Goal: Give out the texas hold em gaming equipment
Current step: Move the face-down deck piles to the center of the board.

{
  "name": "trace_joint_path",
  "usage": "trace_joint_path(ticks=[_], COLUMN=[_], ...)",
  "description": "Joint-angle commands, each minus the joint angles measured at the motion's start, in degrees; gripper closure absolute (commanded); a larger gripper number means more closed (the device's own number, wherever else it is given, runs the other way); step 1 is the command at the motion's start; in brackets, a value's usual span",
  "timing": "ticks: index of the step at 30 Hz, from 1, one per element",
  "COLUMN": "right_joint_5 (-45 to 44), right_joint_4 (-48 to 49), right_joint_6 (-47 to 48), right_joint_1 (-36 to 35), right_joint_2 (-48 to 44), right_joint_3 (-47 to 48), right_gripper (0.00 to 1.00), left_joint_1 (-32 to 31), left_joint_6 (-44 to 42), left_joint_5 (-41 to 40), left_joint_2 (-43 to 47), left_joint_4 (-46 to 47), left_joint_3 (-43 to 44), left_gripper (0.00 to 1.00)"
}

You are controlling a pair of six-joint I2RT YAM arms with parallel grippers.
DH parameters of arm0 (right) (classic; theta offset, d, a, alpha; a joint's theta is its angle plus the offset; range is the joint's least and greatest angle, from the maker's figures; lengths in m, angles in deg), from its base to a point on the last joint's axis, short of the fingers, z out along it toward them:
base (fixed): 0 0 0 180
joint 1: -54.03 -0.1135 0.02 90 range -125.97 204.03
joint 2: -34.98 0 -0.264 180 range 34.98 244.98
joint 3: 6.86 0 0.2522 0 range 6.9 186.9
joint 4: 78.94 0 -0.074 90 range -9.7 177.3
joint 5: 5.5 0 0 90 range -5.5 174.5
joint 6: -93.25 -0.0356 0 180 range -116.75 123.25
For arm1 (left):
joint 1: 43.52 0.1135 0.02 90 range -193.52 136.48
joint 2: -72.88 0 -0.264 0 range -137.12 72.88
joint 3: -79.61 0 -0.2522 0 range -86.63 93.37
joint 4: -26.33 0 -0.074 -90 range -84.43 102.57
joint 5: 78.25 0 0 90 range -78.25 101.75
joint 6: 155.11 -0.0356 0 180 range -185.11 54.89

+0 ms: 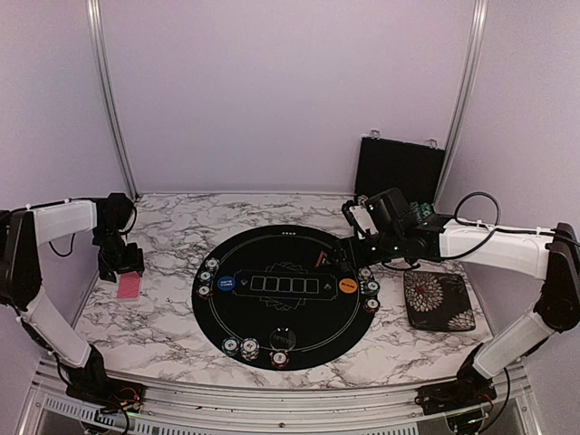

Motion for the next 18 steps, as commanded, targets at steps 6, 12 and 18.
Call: trace_joint_path(ticks=[6,12,18], right_joint_5=[1.84,2.14,2.1], right_joint_4=[1.49,1.49,1.4], right_joint_6=[1.06,0.96,1.06], right_joint_1=[1.24,1.54,1.61], right_joint_2=[-0.33,-0.46,-0.87], right_joint_3=[1.21,1.14,0.98], right_gripper=[0.13,0.13,0.13], left_joint_1=[4.06,4.94,5.88], left_joint_6=[-8.53,-10.95,-12.9], left_joint_5=[1.73,2.63,3.38], left_joint_2=[-4.97,-7.53,-9.76], left_joint_4=[2.58,2.83,3.32], left_joint_3=[1.13,1.88,3.21], left_gripper=[0.13,0.09,0.08])
